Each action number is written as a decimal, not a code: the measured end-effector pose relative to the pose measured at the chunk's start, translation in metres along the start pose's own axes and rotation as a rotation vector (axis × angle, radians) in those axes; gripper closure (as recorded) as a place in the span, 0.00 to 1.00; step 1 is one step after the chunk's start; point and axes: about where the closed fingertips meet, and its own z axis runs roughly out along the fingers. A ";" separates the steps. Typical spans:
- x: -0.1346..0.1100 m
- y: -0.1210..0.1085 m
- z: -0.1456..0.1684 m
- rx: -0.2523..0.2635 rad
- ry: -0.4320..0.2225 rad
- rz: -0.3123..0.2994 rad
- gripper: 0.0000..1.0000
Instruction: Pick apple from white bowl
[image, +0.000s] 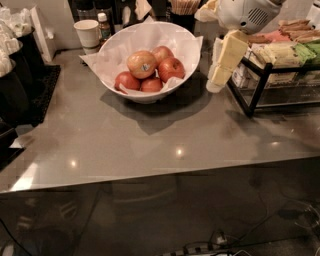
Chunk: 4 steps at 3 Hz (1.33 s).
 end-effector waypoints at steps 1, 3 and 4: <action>-0.010 -0.024 0.018 -0.016 -0.068 -0.019 0.00; -0.047 -0.082 0.087 -0.112 -0.215 -0.095 0.00; -0.049 -0.089 0.088 -0.093 -0.224 -0.093 0.00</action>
Offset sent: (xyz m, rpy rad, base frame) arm 0.1198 0.0915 -0.0161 0.2042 0.0688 0.2574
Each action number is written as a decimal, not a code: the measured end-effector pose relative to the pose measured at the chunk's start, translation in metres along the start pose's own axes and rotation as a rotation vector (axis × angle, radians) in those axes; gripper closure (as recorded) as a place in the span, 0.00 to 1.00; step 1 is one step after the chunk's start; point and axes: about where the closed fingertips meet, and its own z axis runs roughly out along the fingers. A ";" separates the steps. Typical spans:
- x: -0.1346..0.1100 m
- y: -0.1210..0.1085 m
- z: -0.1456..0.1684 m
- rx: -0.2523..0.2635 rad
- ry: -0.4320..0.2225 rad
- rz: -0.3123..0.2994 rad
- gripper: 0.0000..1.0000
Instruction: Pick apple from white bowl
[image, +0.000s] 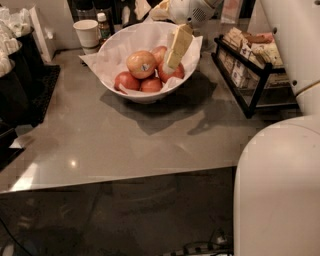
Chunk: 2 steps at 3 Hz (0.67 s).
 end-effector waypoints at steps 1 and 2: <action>0.007 -0.007 0.006 0.020 -0.028 0.014 0.00; 0.011 -0.016 0.032 -0.022 -0.067 0.020 0.00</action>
Offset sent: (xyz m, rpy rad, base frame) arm 0.0464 0.0215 -0.0387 0.0765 0.1004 0.0694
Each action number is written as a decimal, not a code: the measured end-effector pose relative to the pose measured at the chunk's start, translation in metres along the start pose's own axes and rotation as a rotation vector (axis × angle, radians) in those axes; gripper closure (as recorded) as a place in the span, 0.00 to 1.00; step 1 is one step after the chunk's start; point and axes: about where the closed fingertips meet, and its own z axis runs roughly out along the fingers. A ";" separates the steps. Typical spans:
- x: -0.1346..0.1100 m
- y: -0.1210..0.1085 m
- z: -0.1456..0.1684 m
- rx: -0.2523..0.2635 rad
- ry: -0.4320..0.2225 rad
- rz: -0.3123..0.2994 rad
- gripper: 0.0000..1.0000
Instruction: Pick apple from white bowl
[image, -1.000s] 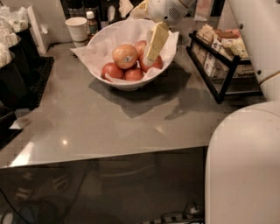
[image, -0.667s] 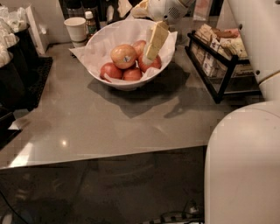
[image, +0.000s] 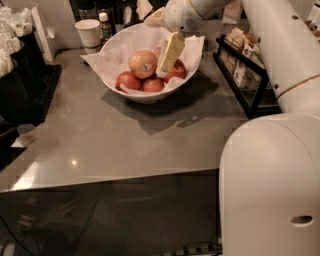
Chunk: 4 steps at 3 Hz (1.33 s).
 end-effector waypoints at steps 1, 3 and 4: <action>0.007 -0.008 0.019 -0.030 -0.031 0.018 0.00; 0.027 -0.018 0.052 -0.077 -0.077 0.081 0.00; 0.034 -0.021 0.073 -0.107 -0.100 0.111 0.00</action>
Offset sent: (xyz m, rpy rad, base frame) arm 0.0347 0.0069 -0.0408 0.0409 0.1474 0.0335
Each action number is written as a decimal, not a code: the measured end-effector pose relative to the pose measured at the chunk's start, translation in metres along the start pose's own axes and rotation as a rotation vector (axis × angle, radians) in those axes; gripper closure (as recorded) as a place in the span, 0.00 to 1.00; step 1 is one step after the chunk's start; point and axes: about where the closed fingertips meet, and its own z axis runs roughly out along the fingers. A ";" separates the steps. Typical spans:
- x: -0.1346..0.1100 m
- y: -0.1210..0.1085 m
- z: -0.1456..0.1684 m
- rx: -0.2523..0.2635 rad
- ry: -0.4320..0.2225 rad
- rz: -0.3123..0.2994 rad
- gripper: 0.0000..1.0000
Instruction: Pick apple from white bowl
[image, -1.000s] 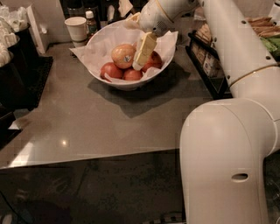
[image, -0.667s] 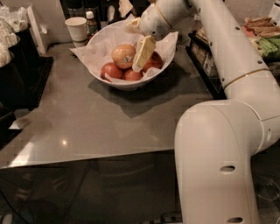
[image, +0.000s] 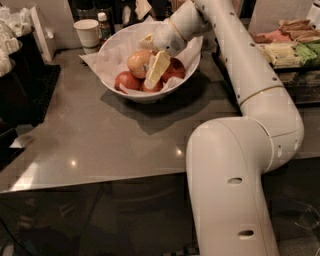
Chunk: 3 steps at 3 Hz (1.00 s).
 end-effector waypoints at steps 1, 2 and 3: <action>-0.002 -0.006 0.003 0.018 -0.007 -0.001 0.19; -0.004 -0.011 0.007 0.028 -0.014 -0.001 0.42; -0.004 -0.011 0.007 0.029 -0.014 -0.001 0.66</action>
Offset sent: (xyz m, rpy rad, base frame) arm 0.0044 0.0036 0.0002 0.0083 -0.0094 -0.0095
